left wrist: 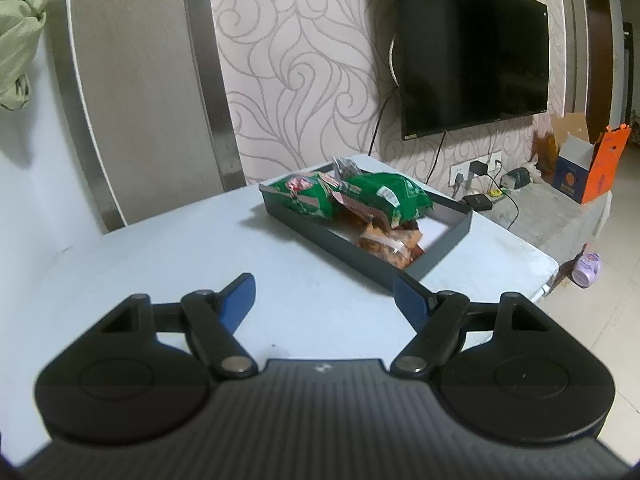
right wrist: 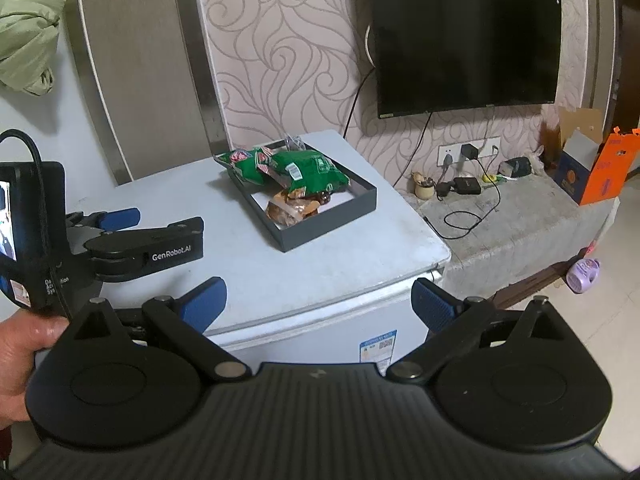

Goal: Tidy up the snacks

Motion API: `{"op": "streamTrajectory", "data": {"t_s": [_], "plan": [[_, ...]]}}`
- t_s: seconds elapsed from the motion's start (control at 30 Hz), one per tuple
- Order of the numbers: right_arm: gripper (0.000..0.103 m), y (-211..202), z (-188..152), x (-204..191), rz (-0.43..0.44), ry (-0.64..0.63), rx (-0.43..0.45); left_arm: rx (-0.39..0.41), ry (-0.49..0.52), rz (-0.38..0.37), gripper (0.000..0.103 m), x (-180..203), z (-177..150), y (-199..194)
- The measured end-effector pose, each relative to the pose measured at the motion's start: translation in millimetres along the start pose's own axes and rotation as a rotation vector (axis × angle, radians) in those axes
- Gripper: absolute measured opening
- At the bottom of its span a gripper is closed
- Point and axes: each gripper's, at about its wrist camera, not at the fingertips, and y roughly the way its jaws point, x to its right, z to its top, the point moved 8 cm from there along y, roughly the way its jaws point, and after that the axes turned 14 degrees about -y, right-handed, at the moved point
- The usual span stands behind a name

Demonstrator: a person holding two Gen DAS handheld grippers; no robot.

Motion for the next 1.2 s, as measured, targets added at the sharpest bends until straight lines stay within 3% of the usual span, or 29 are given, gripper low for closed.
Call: {"op": "streamTrajectory", "data": {"t_s": [0.53, 1.2], "plan": [[0.100, -19.2, -22.9, 0.7, -0.045, -0.044, -0.063, -0.053, -0.119, 0.059, 0.078, 17.9, -22.9, -0.6], [0.100, -40.7, -43.7, 11.8, -0.049, -0.019, -0.067, -0.075, -0.107, 0.092, 0.078, 27.3, -31.0, -5.8]]}}
